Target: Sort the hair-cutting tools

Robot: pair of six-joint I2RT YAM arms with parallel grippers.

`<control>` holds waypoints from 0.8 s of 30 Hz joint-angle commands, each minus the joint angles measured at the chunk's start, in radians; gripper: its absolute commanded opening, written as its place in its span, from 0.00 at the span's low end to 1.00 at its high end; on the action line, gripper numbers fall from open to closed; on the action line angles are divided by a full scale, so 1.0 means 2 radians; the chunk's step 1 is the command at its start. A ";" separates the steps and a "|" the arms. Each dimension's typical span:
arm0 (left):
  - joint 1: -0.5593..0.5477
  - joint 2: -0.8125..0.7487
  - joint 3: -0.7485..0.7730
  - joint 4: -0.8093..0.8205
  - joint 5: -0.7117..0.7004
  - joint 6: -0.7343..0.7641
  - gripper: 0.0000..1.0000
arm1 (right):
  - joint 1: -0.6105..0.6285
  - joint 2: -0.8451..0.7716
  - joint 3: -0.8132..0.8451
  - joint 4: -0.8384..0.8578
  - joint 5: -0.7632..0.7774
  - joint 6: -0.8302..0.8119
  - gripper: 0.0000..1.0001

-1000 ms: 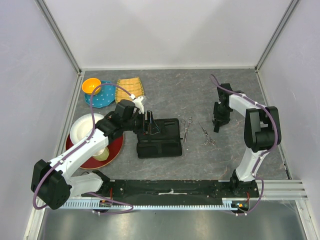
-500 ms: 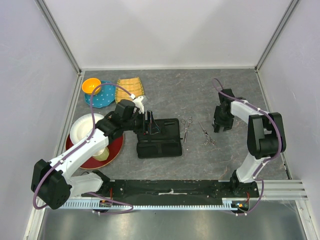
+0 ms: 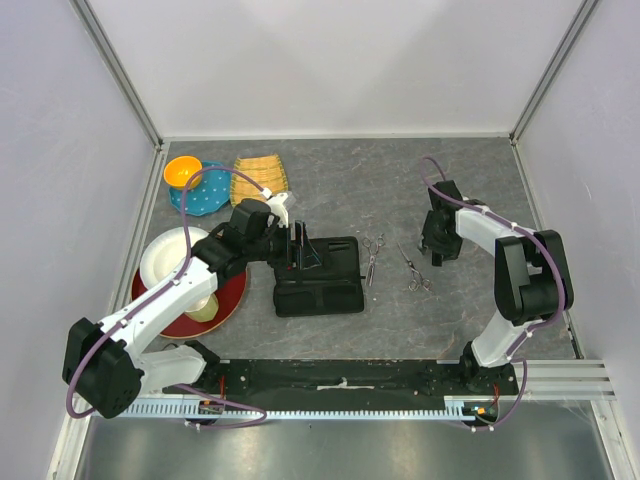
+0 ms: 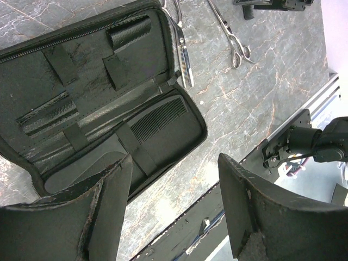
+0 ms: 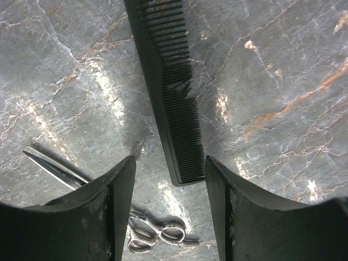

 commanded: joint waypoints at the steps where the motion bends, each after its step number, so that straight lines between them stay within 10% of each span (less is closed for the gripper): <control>1: 0.003 -0.001 -0.004 0.016 0.011 -0.010 0.71 | -0.001 -0.004 0.001 0.010 0.024 0.001 0.62; 24: 0.003 0.002 -0.003 0.016 0.012 -0.009 0.71 | -0.003 -0.001 0.016 -0.001 0.040 -0.055 0.56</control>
